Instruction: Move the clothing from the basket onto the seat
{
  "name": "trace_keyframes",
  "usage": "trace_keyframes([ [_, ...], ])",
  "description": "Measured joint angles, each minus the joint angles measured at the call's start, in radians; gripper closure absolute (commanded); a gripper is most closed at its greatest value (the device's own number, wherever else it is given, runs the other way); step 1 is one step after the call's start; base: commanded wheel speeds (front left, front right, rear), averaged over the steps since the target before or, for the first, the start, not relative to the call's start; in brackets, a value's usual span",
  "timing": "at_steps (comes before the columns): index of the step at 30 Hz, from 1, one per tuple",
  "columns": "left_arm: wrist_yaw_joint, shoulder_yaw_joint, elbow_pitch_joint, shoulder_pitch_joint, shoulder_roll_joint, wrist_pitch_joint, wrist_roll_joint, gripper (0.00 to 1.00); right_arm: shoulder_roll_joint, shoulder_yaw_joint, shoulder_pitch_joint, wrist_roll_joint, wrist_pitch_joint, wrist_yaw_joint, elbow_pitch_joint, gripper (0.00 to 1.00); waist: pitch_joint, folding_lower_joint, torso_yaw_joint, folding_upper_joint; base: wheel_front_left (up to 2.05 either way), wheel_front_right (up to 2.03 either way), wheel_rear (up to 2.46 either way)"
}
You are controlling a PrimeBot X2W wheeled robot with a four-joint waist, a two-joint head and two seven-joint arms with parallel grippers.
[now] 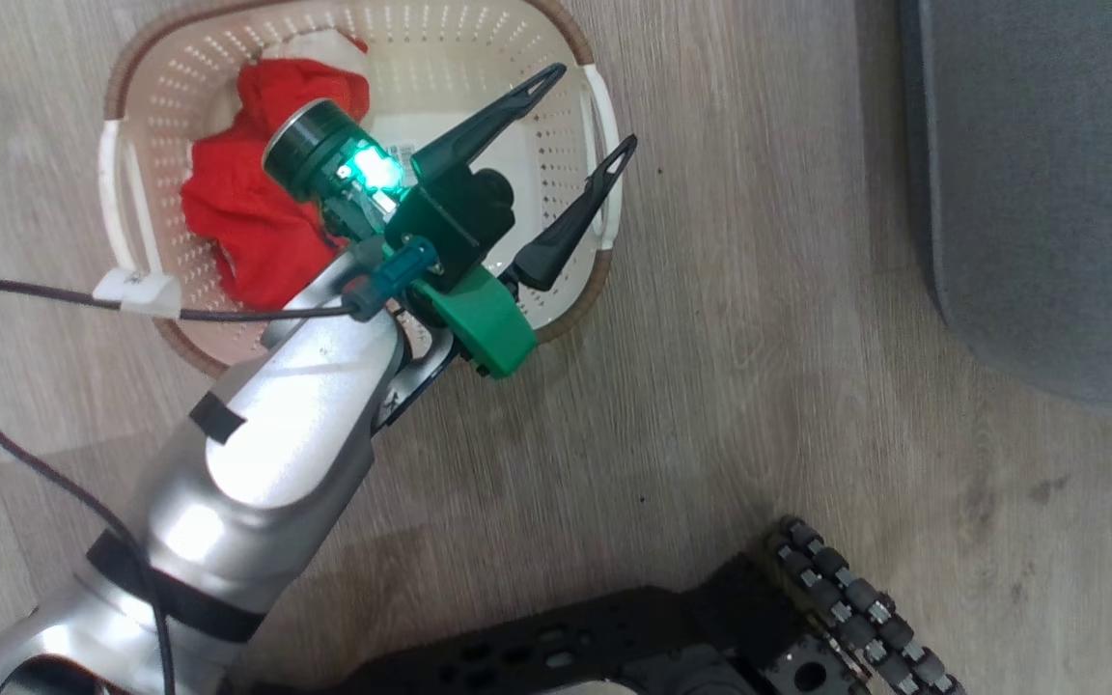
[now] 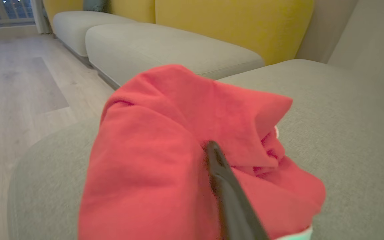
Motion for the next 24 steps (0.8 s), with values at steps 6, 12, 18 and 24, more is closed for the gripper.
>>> trace_keyframes([
  [6, 0.000, 0.023, 0.000, 0.002, -0.012, 0.000, 0.000, 0.00, 0.073, 0.101, 0.171, 0.048, 0.000, 0.000, -0.086, 0.00, -0.059, -0.0002, -0.005, 0.0000, 0.00, 0.00, 0.00],
  [12, 0.000, 0.053, 0.011, 0.036, -0.043, 0.000, -0.002, 0.00, 0.085, 0.177, 0.332, 0.109, 0.000, 0.000, -0.170, 0.00, -0.145, -0.0002, -0.008, 0.0000, 0.00, 0.00, 0.00],
  [18, 0.000, 0.099, 0.027, 0.097, -0.058, 0.000, -0.002, 0.00, 0.090, 0.238, 0.445, 0.151, 0.000, 0.000, -0.240, 0.00, -0.228, -0.0002, 0.004, 0.0000, 0.00, 0.00, 0.00],
  [24, 0.000, 0.190, 0.052, 0.189, -0.076, 0.000, -0.009, 0.00, 0.112, 0.332, 0.561, 0.229, 0.000, 0.000, -0.297, 0.00, -0.335, -0.0003, 0.030, 0.0001, 0.00, 0.00, 0.00],
])
